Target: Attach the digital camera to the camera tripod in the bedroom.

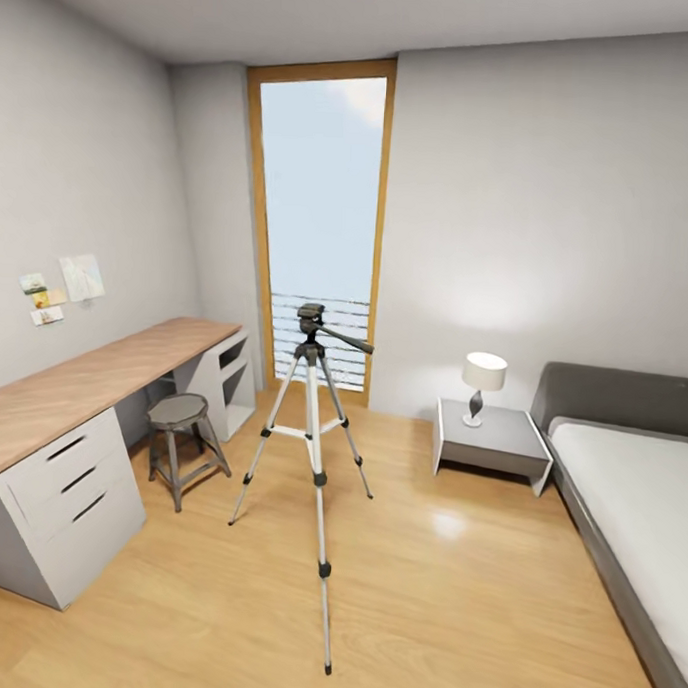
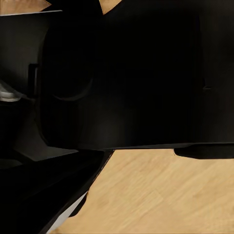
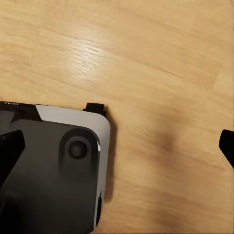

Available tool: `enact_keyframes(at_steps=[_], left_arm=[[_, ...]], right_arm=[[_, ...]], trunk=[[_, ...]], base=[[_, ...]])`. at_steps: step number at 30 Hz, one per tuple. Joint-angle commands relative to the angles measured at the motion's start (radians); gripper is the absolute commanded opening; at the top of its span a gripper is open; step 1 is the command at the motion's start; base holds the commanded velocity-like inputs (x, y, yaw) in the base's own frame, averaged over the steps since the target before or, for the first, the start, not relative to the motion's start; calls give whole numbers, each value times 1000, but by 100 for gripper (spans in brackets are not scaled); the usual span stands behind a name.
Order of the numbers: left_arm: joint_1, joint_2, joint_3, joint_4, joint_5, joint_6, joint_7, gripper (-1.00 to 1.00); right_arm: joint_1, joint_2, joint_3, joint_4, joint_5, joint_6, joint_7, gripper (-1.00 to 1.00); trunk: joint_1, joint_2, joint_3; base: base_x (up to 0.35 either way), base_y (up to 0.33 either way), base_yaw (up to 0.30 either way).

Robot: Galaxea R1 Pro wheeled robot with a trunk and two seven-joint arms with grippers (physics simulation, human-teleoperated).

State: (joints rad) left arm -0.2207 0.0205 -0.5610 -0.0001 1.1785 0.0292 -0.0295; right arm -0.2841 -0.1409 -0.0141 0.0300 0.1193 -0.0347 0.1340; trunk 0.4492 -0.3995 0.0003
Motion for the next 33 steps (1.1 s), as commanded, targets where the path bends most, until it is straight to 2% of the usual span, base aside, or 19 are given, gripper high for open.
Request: enact_keyframes(at_steps=[1,17,33], left_arm=[[0,0,-8,0,9,3,-4,-100],[0,0,-8,0,9,5,-4,-100],[0,-1,-8,0,8,3,-4,-100]], right_arm=[[-1,-1,-2,3,10,-4,1,100],[-1,-1,-1,4,10,-4,3,100],[-1,0,-3,4,10,-6,1,100]], trunk=[[1,-1,0],[1,-1,0],[1,-1,0]], base=[[291,229,0],[304,169,0],[318,95,0]])
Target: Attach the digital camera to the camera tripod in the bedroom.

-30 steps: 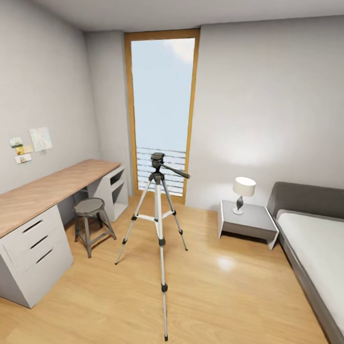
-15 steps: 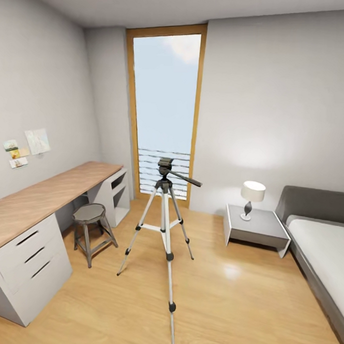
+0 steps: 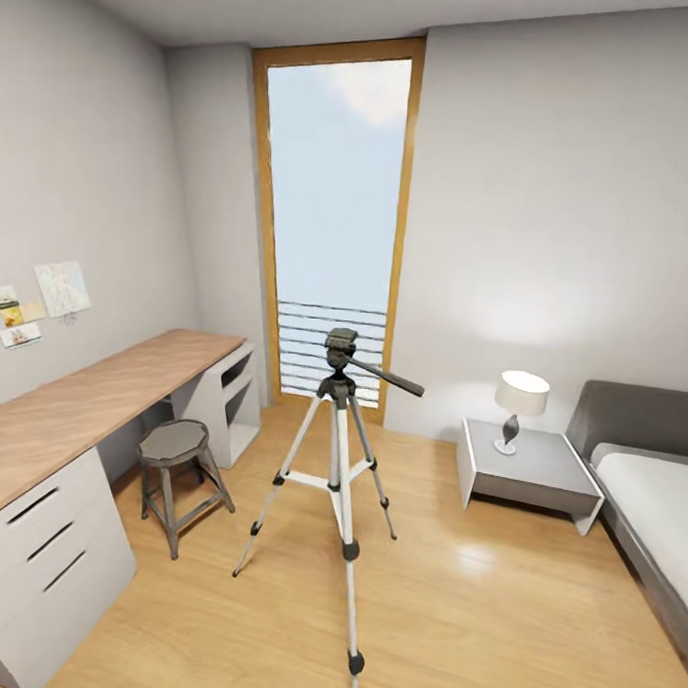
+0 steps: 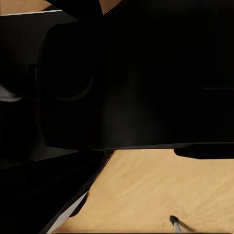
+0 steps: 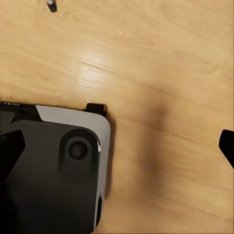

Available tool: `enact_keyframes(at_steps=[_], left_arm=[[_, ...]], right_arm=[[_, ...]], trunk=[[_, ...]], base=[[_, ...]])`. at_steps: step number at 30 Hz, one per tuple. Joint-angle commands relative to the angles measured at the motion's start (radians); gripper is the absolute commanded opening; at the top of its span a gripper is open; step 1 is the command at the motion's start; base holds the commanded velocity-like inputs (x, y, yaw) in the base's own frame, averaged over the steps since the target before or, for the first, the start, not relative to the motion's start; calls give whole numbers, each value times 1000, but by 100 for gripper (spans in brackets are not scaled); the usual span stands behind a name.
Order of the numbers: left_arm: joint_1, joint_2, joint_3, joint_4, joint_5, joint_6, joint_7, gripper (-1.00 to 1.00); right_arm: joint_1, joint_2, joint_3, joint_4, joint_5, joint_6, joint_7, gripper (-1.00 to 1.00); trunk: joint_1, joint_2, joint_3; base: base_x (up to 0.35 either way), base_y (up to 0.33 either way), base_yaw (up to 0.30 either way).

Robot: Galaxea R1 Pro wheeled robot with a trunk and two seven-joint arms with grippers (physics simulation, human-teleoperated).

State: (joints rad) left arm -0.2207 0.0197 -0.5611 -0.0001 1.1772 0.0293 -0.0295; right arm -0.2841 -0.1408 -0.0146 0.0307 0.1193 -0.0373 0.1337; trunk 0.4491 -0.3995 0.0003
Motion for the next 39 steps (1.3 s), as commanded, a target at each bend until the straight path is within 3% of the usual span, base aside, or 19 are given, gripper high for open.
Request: enact_keyframes(at_steps=[1,13,33,39], left_arm=[[0,0,-8,0,8,3,-4,-100],[0,0,-8,0,7,2,-4,-100],[0,-4,-8,-1,2,1,-4,-100],[0,-11,-8,-1,2,1,-4,-100]], right_arm=[[-1,0,-2,3,10,-4,1,100],[-1,0,-2,3,8,-3,1,100],[-1,-2,-2,2,8,-4,1,100],[-1,-3,-2,2,9,-3,1,100]], trunk=[[1,-1,0],[1,-1,0],[1,-1,0],[1,-1,0]], base=[[320,76,0],[258,67,-48],[15,4,-231],[0,0,-78]])
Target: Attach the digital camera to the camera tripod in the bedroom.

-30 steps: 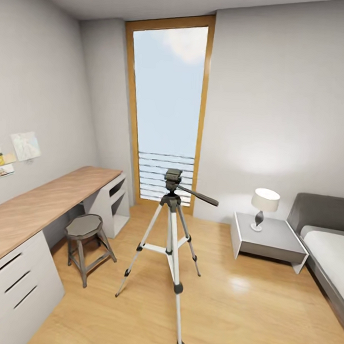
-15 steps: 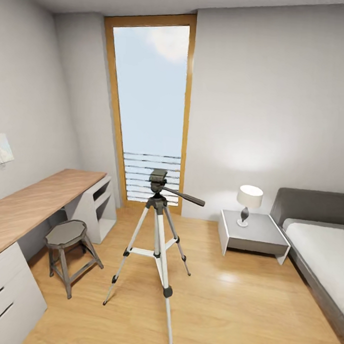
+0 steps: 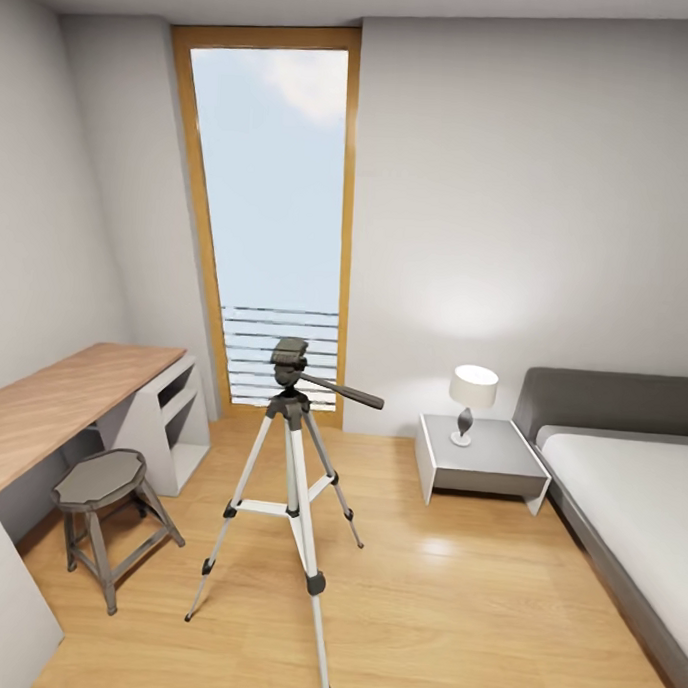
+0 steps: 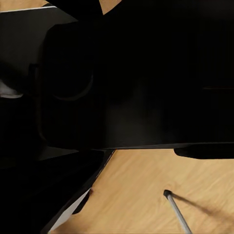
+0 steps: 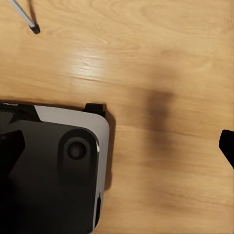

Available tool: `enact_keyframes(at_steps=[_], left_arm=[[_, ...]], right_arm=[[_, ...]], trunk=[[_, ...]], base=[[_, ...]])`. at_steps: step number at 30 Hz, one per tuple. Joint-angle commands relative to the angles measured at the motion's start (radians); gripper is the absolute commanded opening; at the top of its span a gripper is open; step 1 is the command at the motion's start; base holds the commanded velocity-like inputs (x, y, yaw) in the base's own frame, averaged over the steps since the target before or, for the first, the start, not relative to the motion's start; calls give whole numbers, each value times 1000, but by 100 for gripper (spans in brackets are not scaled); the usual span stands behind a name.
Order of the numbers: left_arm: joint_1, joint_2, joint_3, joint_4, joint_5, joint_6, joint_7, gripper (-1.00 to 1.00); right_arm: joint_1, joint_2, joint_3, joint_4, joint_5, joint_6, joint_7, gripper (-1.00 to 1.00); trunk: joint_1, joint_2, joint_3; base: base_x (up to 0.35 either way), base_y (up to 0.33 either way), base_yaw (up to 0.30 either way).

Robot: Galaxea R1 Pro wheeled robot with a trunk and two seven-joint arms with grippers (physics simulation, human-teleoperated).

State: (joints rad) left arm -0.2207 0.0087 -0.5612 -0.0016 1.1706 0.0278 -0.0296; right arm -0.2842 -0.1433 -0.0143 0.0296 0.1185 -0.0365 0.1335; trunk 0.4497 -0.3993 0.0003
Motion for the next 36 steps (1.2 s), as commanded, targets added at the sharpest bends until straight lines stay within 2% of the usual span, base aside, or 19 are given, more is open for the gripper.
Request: enact_keyframes(at_steps=[1,16,25,36], left_arm=[[0,0,-8,0,9,3,-4,-100],[0,0,-8,0,12,3,-4,-100],[0,0,-8,1,12,3,-4,-100],[0,0,-8,1,12,3,-4,-100]], right_arm=[[-1,0,-2,3,10,-3,1,100],[-1,-3,-1,3,14,-2,4,100],[-1,0,-1,3,58,-3,2,100],[-1,1,-1,3,68,-5,2,100]], trunk=[[0,-1,0],[0,-1,0],[0,-1,0],[0,-1,0]], base=[[0,0,-29],[19,20,-6],[187,214,0],[218,254,0]])
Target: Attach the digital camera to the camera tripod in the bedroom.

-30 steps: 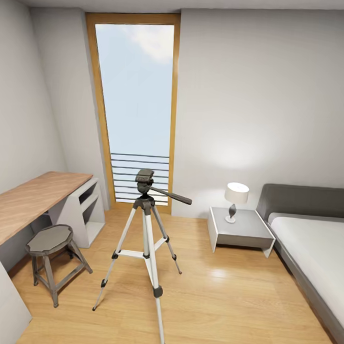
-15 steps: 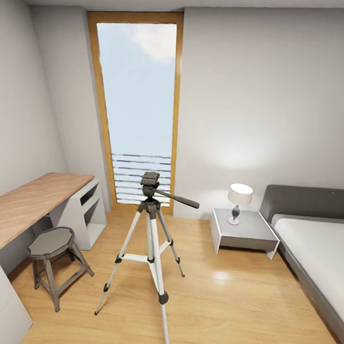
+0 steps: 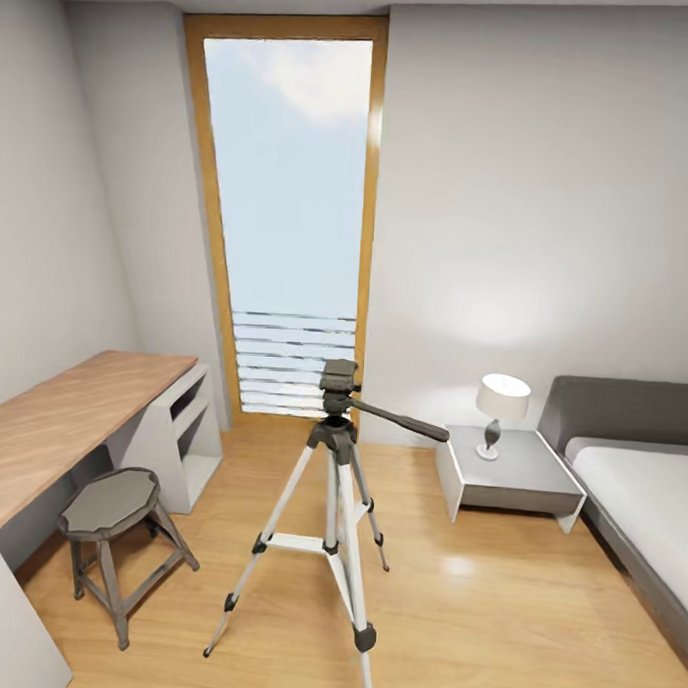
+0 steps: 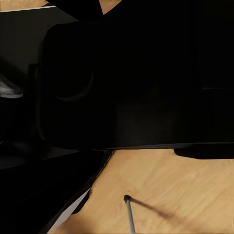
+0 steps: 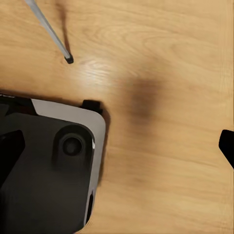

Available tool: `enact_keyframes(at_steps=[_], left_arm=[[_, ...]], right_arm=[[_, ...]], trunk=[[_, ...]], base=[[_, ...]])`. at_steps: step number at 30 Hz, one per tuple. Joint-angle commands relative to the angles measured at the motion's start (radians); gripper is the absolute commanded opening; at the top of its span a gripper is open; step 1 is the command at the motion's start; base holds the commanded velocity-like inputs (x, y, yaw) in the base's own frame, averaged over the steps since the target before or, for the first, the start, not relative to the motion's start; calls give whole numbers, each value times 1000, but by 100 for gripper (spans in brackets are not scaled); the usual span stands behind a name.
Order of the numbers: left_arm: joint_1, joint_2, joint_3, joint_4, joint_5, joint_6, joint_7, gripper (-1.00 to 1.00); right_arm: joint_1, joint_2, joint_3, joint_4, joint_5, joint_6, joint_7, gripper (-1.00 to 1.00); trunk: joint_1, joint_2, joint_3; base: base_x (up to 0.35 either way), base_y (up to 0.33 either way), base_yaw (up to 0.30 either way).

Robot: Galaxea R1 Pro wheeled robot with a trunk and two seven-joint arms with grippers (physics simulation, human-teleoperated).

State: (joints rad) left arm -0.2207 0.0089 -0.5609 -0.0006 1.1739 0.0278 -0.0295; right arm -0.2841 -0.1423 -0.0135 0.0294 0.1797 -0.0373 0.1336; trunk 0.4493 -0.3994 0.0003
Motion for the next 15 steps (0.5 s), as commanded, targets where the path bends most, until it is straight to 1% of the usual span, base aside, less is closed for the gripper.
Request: enact_keyframes(at_steps=[1,8,15], left_arm=[[0,0,-8,0,9,3,-4,-100],[0,0,-8,-1,9,3,-4,-100],[0,0,-8,0,9,3,-4,-100]], right_arm=[[-1,0,-2,3,7,-4,1,100],[-1,2,-2,4,6,-3,1,100],[-1,2,-2,3,6,-3,1,100]], trunk=[[1,-1,0],[1,-1,0],[1,-1,0]], base=[[219,244,0],[195,212,0],[52,57,0]])
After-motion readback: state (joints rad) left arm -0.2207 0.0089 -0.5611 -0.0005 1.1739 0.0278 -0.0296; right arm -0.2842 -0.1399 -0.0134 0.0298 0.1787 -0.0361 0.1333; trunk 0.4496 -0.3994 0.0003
